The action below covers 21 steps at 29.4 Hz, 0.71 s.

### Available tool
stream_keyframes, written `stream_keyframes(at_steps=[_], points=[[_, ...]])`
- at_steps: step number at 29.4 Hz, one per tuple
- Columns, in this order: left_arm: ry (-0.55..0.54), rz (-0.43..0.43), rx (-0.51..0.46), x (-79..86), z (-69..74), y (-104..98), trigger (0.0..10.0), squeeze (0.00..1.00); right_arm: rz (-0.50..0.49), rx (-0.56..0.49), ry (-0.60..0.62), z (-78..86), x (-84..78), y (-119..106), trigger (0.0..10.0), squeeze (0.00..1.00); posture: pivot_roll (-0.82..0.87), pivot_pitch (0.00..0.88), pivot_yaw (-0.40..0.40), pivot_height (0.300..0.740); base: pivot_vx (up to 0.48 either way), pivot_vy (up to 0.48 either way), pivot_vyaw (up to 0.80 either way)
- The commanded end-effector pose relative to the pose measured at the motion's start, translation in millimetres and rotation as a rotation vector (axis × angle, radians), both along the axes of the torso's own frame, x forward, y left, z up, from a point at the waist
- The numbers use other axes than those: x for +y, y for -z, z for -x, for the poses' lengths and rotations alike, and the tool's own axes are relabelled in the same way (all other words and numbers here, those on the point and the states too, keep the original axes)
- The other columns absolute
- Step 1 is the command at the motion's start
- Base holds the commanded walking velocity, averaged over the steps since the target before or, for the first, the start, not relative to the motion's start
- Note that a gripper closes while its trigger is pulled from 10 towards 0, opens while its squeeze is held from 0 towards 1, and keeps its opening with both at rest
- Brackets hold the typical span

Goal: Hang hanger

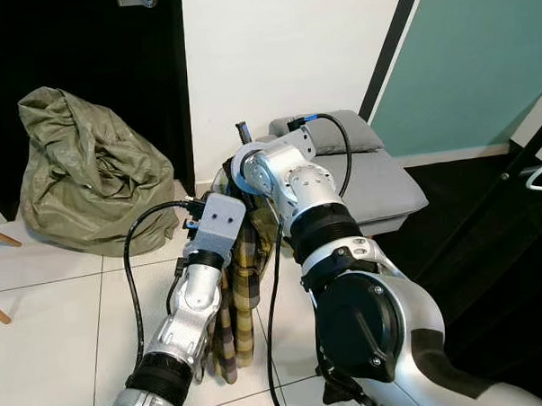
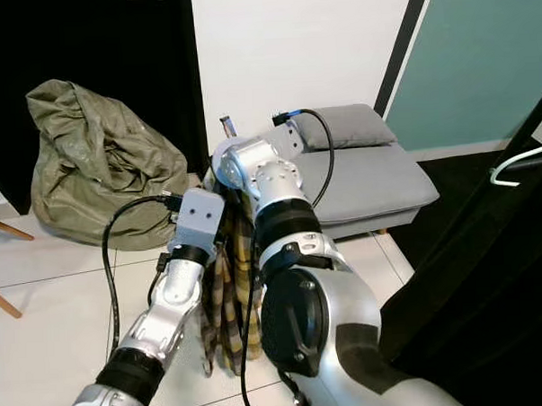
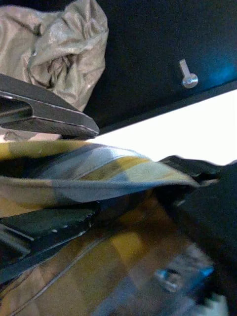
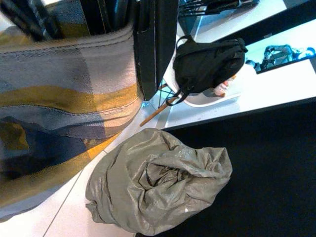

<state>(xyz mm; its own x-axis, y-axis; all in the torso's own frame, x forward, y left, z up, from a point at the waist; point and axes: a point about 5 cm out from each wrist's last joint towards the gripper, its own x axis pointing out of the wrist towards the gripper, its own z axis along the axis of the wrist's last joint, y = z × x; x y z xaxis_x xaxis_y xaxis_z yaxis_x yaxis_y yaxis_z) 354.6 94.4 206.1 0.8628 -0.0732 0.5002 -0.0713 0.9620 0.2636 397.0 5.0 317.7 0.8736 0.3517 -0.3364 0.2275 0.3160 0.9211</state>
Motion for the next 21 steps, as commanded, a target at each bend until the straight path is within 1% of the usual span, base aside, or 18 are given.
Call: stream_keyframes(at_steps=[1, 5, 8, 12, 14, 21], points=[[0.001, -0.014, 0.001, -3.7, 3.2, 1.6, 10.0, 0.00, 0.006, -0.005, 0.016, -1.2, -4.7, 0.5, 0.0, 0.00, -0.08, 0.198, -0.091, 0.740, 0.000, 0.000, 0.00], [0.004, -0.022, -0.005, -4.4, 7.1, -1.5, 10.0, 0.00, 0.015, 0.002, 0.022, -2.4, -6.3, 5.6, 0.0, 0.00, -0.08, 0.207, -0.096, 0.740, 0.000, 0.000, 0.00], [-0.020, -0.022, 0.034, 0.9, 5.9, 8.3, 10.0, 0.00, 0.014, 0.008, 0.014, -1.1, -4.2, 6.3, 0.0, 0.00, -0.08, 0.209, -0.098, 0.740, 0.000, 0.000, 0.00], [-0.033, -0.030, 0.053, 3.1, 3.8, 12.8, 10.0, 0.00, 0.013, 0.008, 0.009, -0.4, -3.1, 5.6, 0.0, 0.00, -0.08, 0.208, -0.098, 0.740, 0.000, 0.000, 0.00], [-0.046, -0.044, 0.083, 4.2, 1.1, 18.5, 10.0, 0.00, 0.012, 0.007, 0.008, -0.1, -3.2, 4.9, 0.0, 0.00, -0.08, 0.210, -0.098, 0.740, 0.000, 0.000, 0.00], [-0.044, -0.048, 0.119, 3.5, 0.1, 23.5, 10.0, 0.00, 0.011, 0.006, 0.007, 0.1, -3.4, 3.8, 0.0, 0.00, -0.09, 0.210, -0.099, 0.740, 0.000, 0.000, 0.00]])
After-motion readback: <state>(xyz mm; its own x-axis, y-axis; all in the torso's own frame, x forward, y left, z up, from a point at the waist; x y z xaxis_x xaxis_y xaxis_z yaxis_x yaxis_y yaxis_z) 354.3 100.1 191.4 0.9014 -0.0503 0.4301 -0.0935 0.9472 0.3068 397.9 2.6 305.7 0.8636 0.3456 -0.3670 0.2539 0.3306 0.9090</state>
